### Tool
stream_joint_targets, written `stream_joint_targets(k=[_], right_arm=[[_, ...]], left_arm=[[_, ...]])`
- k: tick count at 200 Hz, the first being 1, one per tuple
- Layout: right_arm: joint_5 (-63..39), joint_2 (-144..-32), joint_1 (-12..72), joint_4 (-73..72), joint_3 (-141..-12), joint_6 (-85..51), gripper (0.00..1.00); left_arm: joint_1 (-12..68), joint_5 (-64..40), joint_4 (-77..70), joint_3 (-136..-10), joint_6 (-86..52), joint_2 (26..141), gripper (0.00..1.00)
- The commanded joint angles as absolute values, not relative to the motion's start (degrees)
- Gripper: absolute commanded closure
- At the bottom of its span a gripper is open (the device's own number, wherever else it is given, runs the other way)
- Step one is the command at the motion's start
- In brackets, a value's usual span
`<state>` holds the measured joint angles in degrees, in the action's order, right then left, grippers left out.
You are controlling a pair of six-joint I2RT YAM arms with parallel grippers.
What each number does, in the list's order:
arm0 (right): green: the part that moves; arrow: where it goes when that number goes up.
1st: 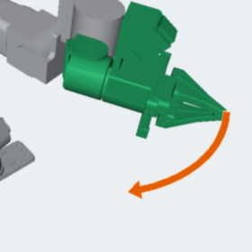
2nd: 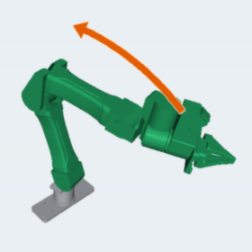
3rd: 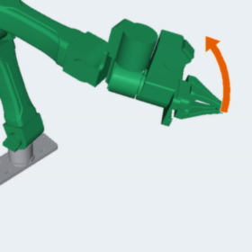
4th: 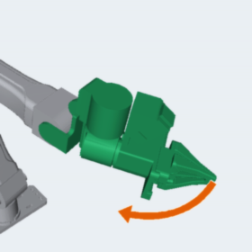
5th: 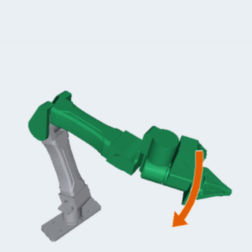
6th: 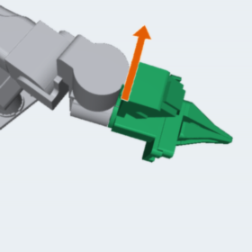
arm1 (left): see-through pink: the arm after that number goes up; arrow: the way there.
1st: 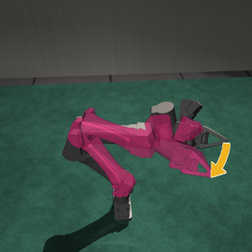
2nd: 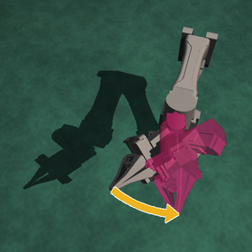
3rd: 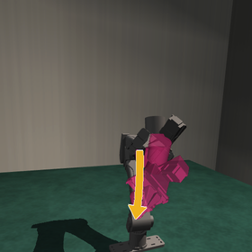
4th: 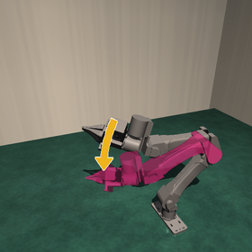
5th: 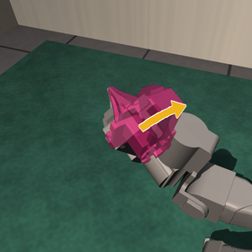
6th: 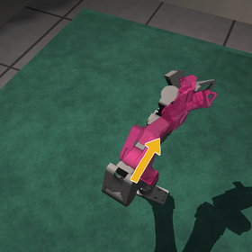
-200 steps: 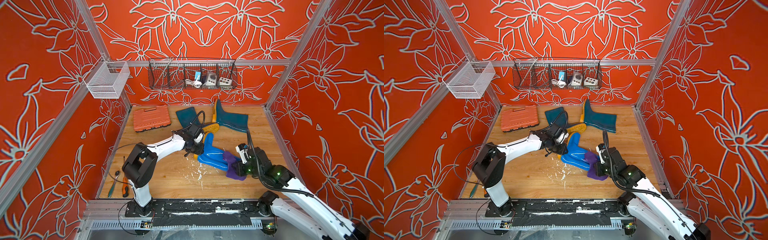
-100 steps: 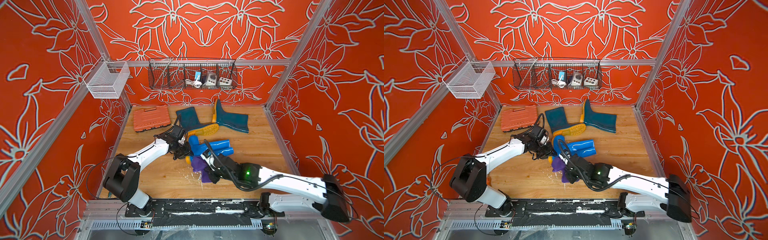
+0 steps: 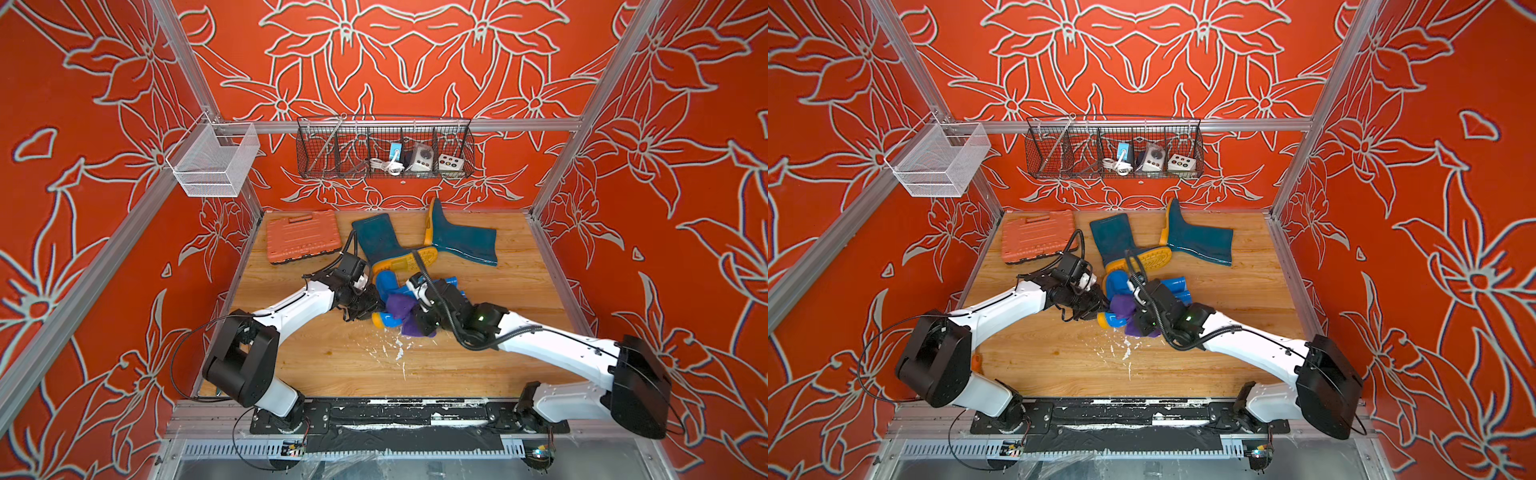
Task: Wipe the rubber boots with a cloth
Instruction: Wipe the dirt off the rubber boot, then adjust the rubber boot at the center of the board.
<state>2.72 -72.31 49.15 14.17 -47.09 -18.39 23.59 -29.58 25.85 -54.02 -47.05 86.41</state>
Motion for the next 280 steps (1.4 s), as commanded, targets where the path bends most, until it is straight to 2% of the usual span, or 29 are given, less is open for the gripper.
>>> stream_joint_targets(k=[1,19,35,52,71,104,120,133,156,171,202,236,263,280], right_arm=[[4.0,-66.8,40.2,21.0,-44.7,-17.8,1.0],[-1.7,-62.5,39.6,20.5,-45.1,-19.3,1.0],[-2.5,-62.5,44.6,18.4,-46.0,-22.2,1.0],[1.9,-66.8,54.9,15.5,-48.0,-22.6,1.0],[0.5,-74.5,61.9,11.2,-51.2,-23.9,1.0],[4.1,-80.4,63.6,12.9,-55.2,-20.4,1.0],[5.1,-78.6,59.2,15.5,-53.4,-18.6,1.0],[3.0,-75.9,52.4,16.7,-49.9,-18.7,1.0],[-4.2,-71.8,35.6,15.0,-43.2,-19.7,1.0],[-9.0,-71.8,26.0,16.8,-43.6,-19.9,1.0],[-11.9,-70.7,19.0,22.5,-48.4,-19.0,1.0],[-10.6,-66.4,18.0,26.0,-51.1,-19.0,1.0],[-11.0,-64.7,17.9,26.7,-51.5,-19.1,1.0],[-11.1,-63.3,17.9,25.9,-50.3,-20.5,1.0]], left_arm=[[22.3,-33.7,30.8,-52.5,-48.0,83.8,1.0],[21.9,-34.3,30.7,-51.7,-47.5,83.2,1.0],[21.8,-34.8,30.3,-51.4,-47.7,83.0,1.0],[21.6,-34.8,30.0,-51.4,-47.8,82.8,1.0],[21.4,-35.1,30.1,-51.3,-47.7,82.5,1.0],[20.3,-36.3,30.7,-50.6,-46.9,81.3,1.0],[19.3,-36.9,31.1,-50.0,-46.3,80.7,1.0],[18.6,-37.4,31.1,-49.6,-45.8,80.3,1.0],[18.1,-38.4,31.3,-49.5,-45.2,80.2,1.0],[18.0,-39.0,31.8,-49.7,-44.6,80.7,1.0],[17.1,-36.7,33.2,-49.3,-43.1,81.9,1.0],[17.1,-26.9,38.1,-50.0,-37.1,83.7,0.47],[16.8,-24.6,40.1,-49.4,-34.0,82.7,0.25],[16.9,-23.9,40.6,-49.1,-32.4,79.3,0.19]])
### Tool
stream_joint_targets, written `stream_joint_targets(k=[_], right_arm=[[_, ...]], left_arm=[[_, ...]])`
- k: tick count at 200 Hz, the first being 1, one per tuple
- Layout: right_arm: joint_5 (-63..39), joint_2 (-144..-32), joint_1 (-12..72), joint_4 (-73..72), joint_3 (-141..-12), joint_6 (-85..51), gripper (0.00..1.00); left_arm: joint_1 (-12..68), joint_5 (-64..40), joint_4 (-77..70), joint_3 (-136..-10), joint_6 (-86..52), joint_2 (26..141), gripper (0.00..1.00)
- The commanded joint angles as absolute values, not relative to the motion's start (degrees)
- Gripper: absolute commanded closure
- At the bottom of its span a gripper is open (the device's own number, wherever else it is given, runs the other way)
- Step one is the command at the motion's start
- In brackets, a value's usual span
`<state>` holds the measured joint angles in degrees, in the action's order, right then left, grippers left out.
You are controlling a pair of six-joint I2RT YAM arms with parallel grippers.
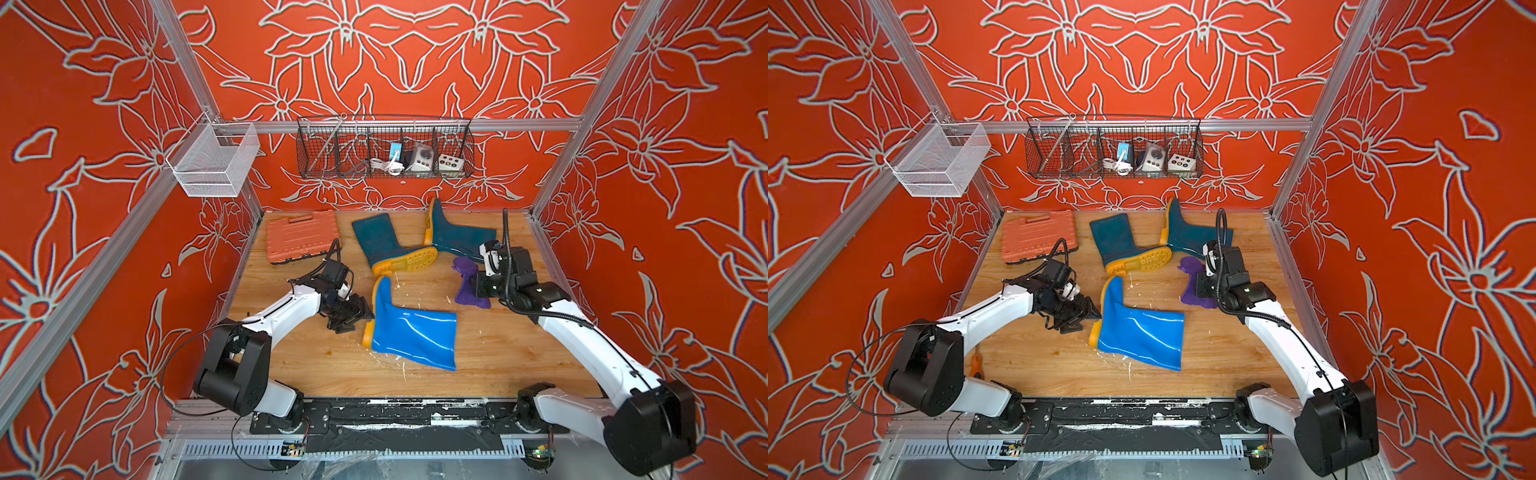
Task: Wipe the rubber boots with a cloth
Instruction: Adjust the rubber boot at the center of the board.
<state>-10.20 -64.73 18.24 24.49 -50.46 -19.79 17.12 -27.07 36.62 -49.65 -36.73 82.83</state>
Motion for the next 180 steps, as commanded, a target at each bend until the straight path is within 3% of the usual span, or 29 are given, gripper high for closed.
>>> stream_joint_targets(k=[1,29,49,83,112,156,180], right_arm=[[-11.2,-63.1,17.9,25.9,-50.2,-20.6,1.0],[-11.0,-61.3,17.7,26.4,-48.4,-20.8,1.0],[-10.8,-61.2,15.7,27.7,-47.5,-22.5,1.0],[-15.8,-62.2,9.1,24.4,-44.0,-25.8,1.0],[-18.8,-63.1,3.8,24.9,-44.7,-24.9,1.0],[-16.6,-59.4,2.6,23.9,-40.8,-25.1,1.0],[-16.5,-57.3,2.6,23.4,-38.4,-26.0,1.0]], left_arm=[[16.9,-23.9,40.6,-49.0,-32.3,79.0,0.19],[22.9,-16.2,42.4,-50.4,-27.6,71.2,0.2],[37.5,-1.6,45.2,-54.9,-24.2,70.5,0.23],[61.4,9.8,37.6,-56.7,-14.6,75.2,0.27],[67.7,8.3,29.6,-56.5,-5.4,79.6,0.26],[70.2,4.0,19.8,-56.2,1.9,89.0,0.24],[72.3,7.2,18.9,-59.8,4.9,95.9,0.23]])
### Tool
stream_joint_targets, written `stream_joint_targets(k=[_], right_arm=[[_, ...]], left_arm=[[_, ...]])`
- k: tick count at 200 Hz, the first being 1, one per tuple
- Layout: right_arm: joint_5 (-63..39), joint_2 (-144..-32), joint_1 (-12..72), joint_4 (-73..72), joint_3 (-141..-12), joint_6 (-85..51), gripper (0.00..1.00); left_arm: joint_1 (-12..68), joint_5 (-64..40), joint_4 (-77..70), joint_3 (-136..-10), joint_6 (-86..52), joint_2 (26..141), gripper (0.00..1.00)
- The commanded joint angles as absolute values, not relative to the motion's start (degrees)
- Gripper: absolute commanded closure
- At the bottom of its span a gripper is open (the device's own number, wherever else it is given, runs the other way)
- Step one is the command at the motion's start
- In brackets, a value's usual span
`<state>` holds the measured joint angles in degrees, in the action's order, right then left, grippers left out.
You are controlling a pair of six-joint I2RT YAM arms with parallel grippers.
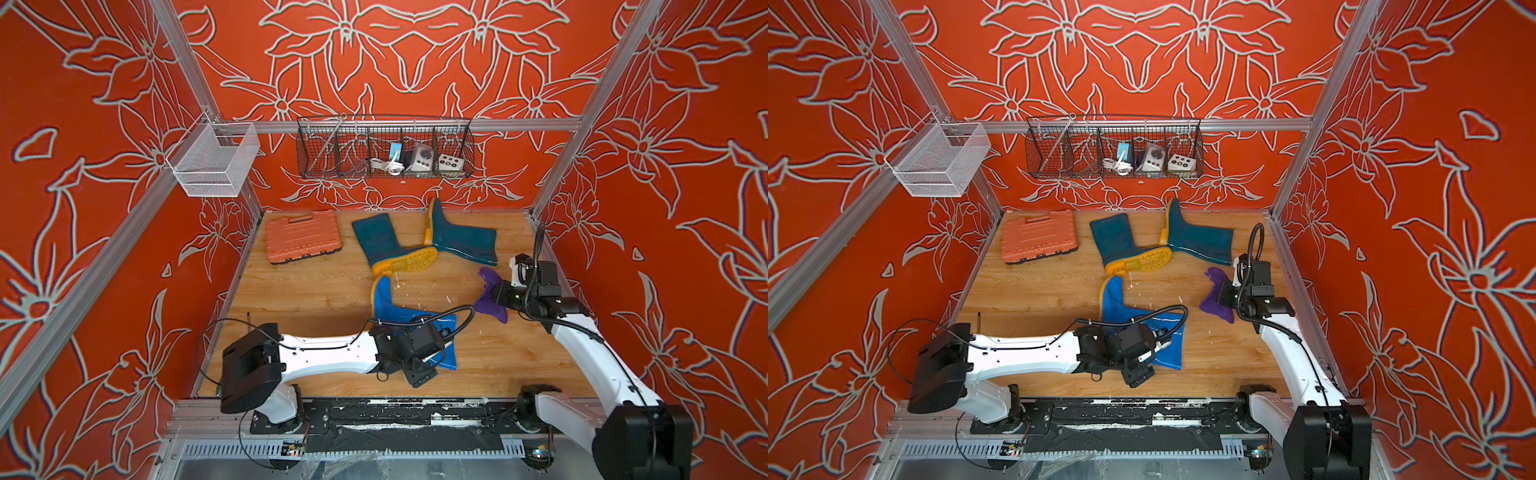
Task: Wipe the rubber boots with a cloth
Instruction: Adjust the rubber boot at the center of the board.
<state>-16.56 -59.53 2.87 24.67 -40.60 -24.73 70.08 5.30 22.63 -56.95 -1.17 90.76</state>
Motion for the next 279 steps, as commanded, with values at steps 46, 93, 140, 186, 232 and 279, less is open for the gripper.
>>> stream_joint_targets(k=[46,93,140,186,232,279], right_arm=[[-16.1,-52.5,2.6,24.8,-35.1,-26.6,1.0],[-16.3,-49.1,2.6,26.2,-33.0,-27.3,1.0],[-12.6,-42.3,2.6,31.2,-34.8,-27.2,1.0],[-8.4,-35.8,2.6,36.7,-40.7,-26.8,1.0],[-9.5,-35.0,2.6,39.4,-43.7,-26.9,1.0],[-12.9,-35.1,2.6,39.7,-43.2,-26.6,1.0]], left_arm=[[72.4,11.8,18.3,-67.0,6.7,106.1,0.23],[72.4,24.3,23.3,-75.2,5.7,114.5,0.51],[72.2,25.1,22.9,-77.5,7.2,108.2,1.0],[69.0,15.7,23.9,-87.9,9.3,100.3,1.0],[63.0,6.1,20.8,-99.2,8.3,97.8,1.0],[61.2,15.4,5.1,-80.5,-6.3,87.0,1.0]])
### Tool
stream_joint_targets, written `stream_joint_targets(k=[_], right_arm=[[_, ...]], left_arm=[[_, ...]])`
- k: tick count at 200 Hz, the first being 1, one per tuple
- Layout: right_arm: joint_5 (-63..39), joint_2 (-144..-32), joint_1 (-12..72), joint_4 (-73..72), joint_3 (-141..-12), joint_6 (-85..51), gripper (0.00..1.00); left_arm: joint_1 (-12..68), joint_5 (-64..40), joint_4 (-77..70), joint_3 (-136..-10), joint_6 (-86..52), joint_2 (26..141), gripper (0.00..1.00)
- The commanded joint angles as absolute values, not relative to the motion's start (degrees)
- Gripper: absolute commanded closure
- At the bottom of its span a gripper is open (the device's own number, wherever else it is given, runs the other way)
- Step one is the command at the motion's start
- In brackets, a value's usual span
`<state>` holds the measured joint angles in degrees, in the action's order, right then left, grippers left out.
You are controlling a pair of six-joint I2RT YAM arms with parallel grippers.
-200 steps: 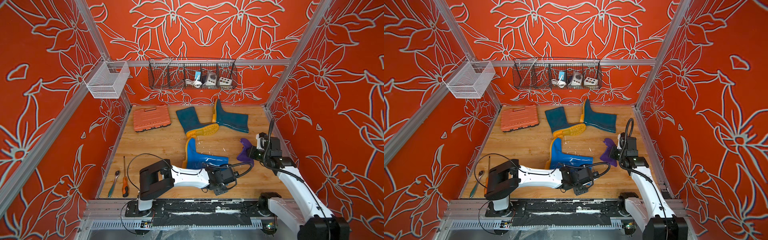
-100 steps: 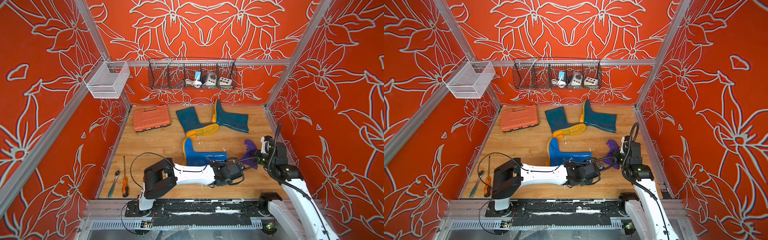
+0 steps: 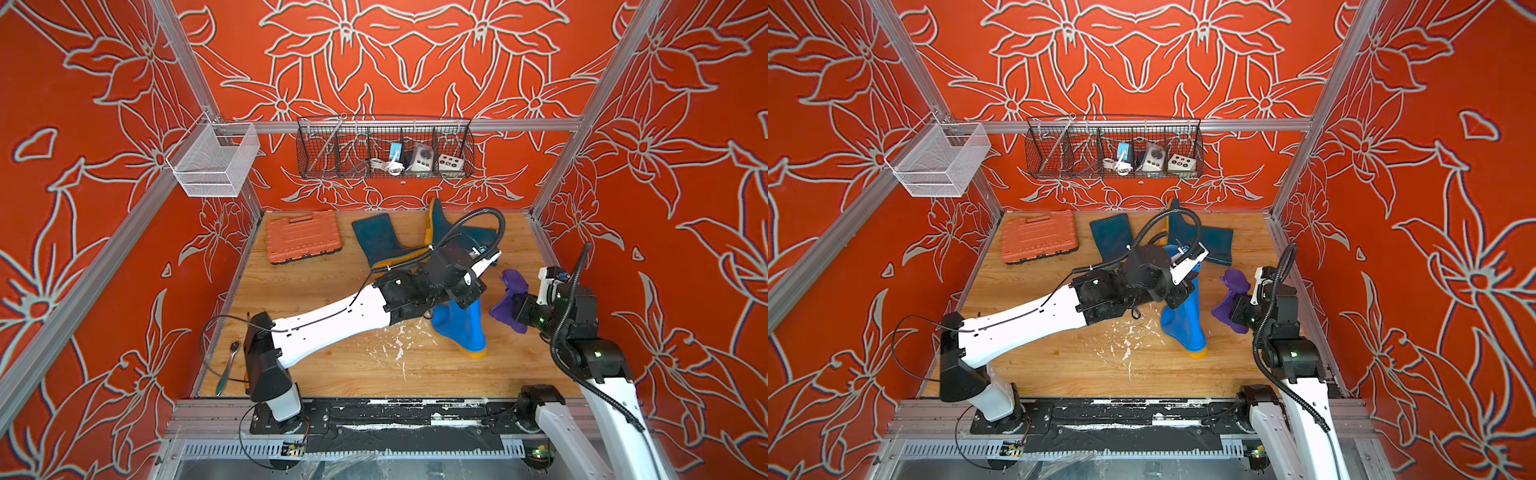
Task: Wipe the rubber boots with a cloth
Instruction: Adjust the rubber boot at the center of the board.
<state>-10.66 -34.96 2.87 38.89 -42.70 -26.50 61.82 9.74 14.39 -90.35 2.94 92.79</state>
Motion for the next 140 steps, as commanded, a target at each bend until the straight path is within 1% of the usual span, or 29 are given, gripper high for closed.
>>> stream_joint_targets(k=[1,22,45,61,85,107,119,132,140], right_arm=[[-13.0,-35.1,2.6,39.6,-43.1,-26.6,1.0],[-15.9,-36.7,2.7,38.6,-42.2,-26.7,1.0],[-19.1,-39.4,3.3,37.2,-40.6,-26.6,1.0],[-19.1,-42.4,6.0,36.7,-39.8,-26.0,1.0],[-12.5,-47.7,14.2,37.0,-39.7,-25.2,1.0],[-10.2,-50.3,20.2,33.5,-38.0,-27.9,1.0],[-8.7,-51.5,22.8,31.8,-37.4,-29.1,1.0],[-7.6,-53.5,24.9,30.6,-37.4,-29.7,1.0],[-7.1,-54.9,26.0,30.1,-37.8,-29.8,1.0]], left_arm=[[61.1,15.9,4.8,-79.7,-7.0,86.6,1.0],[58.7,23.7,2.9,-65.4,-21.3,80.3,1.0],[56.2,31.4,9.5,-53.0,-37.3,73.6,1.0],[53.8,31.5,12.7,-47.2,-40.5,70.4,1.0],[50.8,32.5,22.8,-45.2,-43.5,68.3,1.0],[47.9,32.0,27.8,-42.6,-45.7,65.5,0.98],[45.6,30.6,29.0,-40.6,-46.2,63.2,0.91],[43.2,28.6,29.3,-38.1,-45.9,60.1,0.78],[41.6,27.6,30.0,-36.9,-45.5,58.0,0.72]])
